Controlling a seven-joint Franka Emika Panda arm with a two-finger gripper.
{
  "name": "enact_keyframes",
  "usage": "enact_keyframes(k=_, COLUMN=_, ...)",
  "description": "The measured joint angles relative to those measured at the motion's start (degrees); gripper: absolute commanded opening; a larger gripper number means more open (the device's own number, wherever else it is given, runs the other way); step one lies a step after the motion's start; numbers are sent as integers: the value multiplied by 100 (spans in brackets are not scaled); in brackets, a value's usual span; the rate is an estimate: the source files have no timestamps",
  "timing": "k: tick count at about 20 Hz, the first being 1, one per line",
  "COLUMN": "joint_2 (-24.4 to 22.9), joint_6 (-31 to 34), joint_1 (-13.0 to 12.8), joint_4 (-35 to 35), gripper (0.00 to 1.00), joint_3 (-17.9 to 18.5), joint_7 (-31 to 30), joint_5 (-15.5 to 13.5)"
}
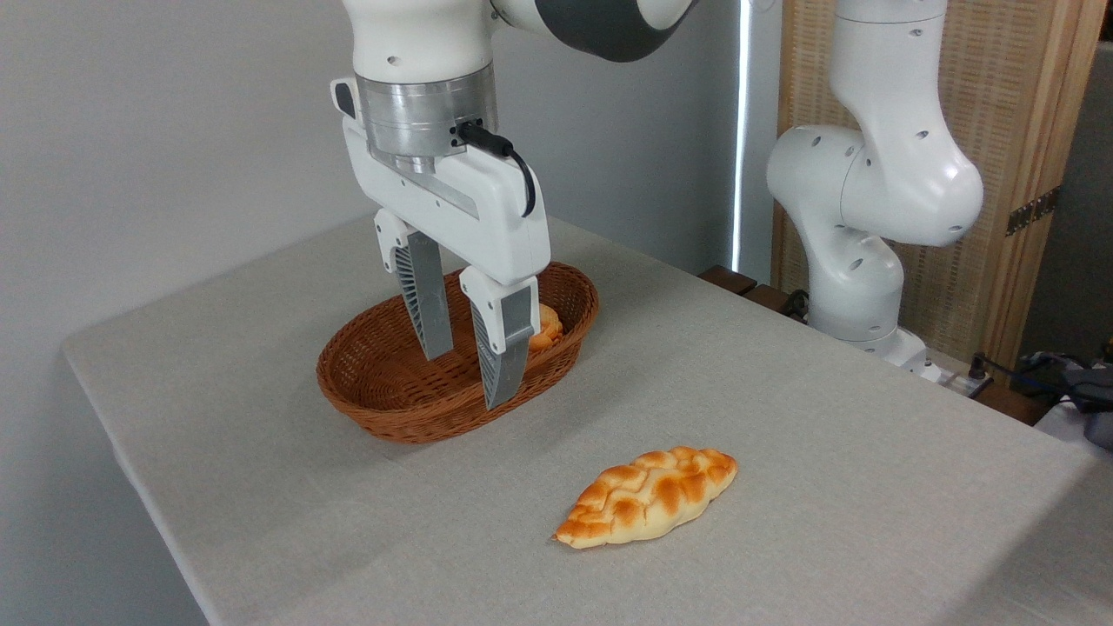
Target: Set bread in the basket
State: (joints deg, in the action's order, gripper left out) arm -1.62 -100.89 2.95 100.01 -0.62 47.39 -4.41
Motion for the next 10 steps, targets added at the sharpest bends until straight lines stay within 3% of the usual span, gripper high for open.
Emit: enact_keyframes(k=10, joint_2=-78, joint_6=213, joint_1=1, joint_4=-66, gripper=100, joint_3=31, joint_7=484, joint_5=-3)
